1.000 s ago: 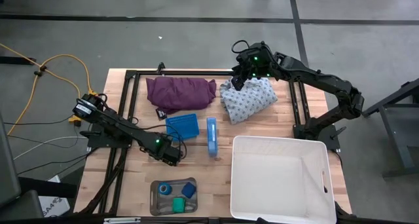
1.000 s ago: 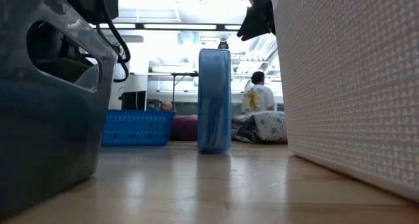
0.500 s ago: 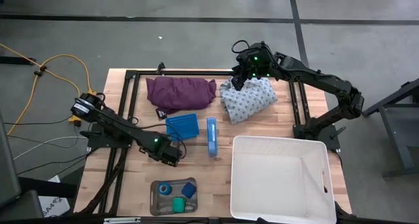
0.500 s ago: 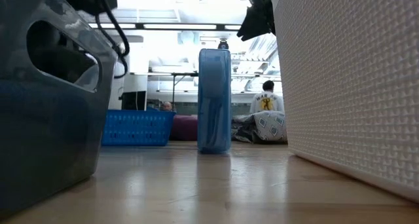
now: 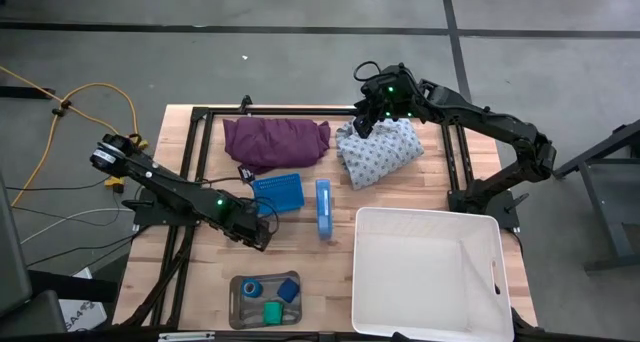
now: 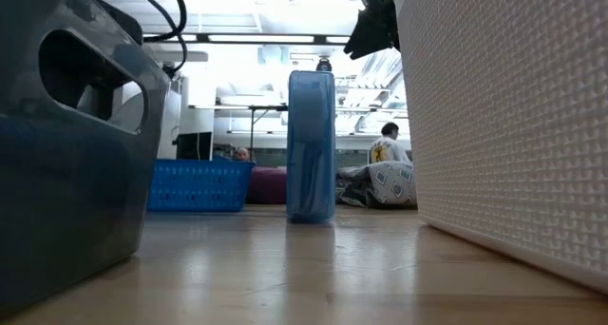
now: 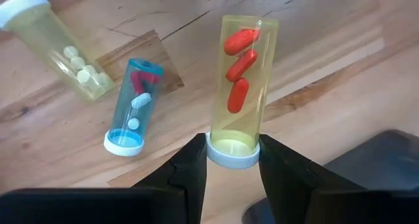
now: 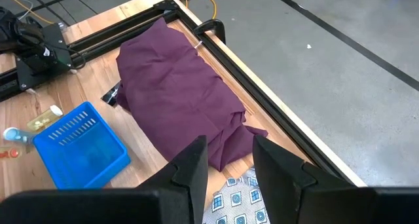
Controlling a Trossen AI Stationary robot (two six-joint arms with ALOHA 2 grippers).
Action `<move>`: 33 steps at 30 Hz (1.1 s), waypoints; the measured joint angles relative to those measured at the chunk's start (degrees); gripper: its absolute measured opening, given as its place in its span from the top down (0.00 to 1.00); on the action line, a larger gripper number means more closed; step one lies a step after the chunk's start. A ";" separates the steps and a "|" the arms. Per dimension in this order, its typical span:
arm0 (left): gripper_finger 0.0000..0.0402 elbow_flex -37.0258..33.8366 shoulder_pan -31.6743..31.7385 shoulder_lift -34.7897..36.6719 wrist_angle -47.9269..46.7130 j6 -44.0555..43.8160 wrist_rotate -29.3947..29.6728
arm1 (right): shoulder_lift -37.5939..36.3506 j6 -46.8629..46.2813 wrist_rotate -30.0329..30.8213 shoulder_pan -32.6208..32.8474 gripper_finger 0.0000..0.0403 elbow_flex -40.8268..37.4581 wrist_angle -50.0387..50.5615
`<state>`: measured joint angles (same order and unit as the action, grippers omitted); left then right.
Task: Pick & Place Medicine items
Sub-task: Put the right yellow pill bottle into the blue bin
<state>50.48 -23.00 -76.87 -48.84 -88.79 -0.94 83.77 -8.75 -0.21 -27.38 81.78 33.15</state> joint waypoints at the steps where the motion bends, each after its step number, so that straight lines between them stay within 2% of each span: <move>1: 0.70 0.00 0.00 0.21 0.00 0.26 0.36 | 0.00 0.00 0.00 0.00 0.73 0.00 0.00; 6: 0.70 0.00 1.02 0.65 0.17 1.50 1.28 | 0.00 -0.01 0.00 0.00 0.73 0.00 0.00; 11: 0.70 0.00 5.80 1.06 2.61 9.52 0.63 | 0.00 0.00 0.02 0.00 0.73 0.00 -0.54; 24: 0.70 0.07 23.89 1.17 9.09 34.40 -15.28 | 0.00 0.00 0.02 0.00 0.73 0.00 -0.83; 33: 0.70 0.07 31.64 1.17 8.37 43.83 -15.01 | 0.01 -0.01 0.02 0.00 0.73 0.00 -0.83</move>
<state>50.54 8.64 -75.70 -40.47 -44.95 -15.95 83.78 -8.77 -0.19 -27.38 81.78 32.32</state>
